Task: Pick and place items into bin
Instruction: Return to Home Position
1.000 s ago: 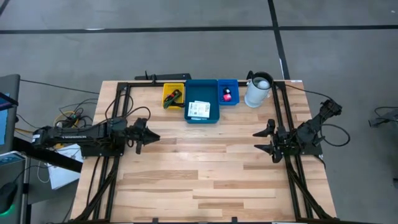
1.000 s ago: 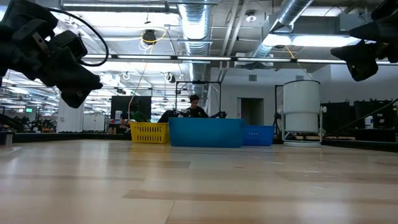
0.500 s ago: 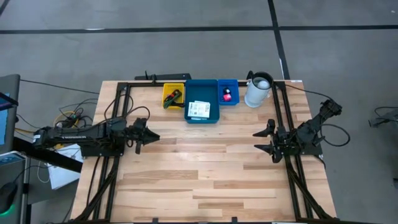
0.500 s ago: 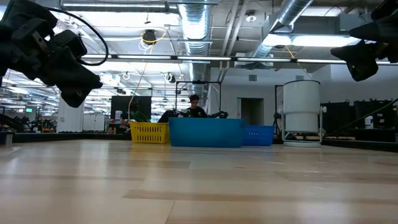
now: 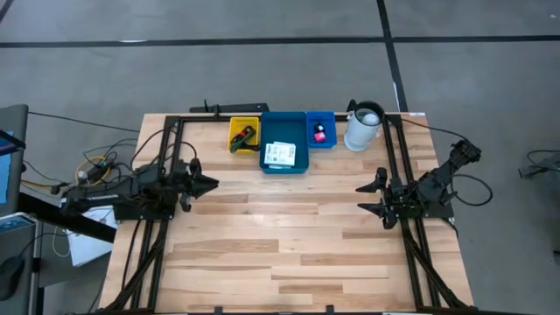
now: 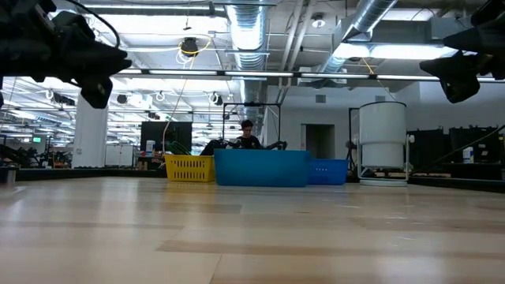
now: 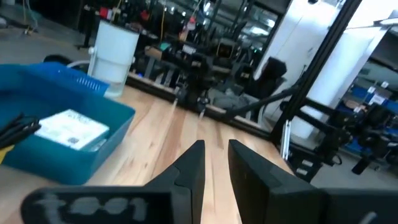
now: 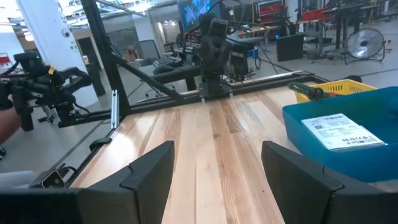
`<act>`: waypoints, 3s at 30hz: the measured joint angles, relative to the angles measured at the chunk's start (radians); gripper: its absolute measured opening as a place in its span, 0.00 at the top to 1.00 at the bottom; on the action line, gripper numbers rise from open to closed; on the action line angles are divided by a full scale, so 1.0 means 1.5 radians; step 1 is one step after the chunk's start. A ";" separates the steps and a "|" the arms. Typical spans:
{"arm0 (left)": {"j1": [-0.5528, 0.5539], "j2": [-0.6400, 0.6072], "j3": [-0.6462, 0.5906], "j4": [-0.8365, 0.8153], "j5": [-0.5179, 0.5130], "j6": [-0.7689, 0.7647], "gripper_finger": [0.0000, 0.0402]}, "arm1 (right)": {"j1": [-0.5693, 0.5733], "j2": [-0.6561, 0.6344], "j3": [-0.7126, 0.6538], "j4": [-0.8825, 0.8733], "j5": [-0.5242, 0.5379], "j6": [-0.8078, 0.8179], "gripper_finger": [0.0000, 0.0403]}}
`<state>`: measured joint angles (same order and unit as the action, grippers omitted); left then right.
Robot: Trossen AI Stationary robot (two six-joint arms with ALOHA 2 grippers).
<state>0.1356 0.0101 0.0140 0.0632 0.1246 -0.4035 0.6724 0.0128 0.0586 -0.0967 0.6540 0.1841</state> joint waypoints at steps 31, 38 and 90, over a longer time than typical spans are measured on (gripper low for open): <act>0.000 0.009 0.002 -0.023 -0.004 0.000 0.85 | 0.000 0.000 0.000 0.000 0.000 0.000 0.42; 0.000 0.009 0.002 -0.023 -0.004 0.000 0.85 | 0.000 0.000 -0.001 0.000 0.000 0.000 0.42; 0.000 0.009 0.002 -0.024 -0.004 0.000 0.85 | 0.000 0.000 -0.001 0.000 0.000 0.000 0.42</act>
<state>0.1356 0.0242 0.0177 0.0274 0.1192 -0.4034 0.6726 0.0128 0.0578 -0.0967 0.6540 0.1841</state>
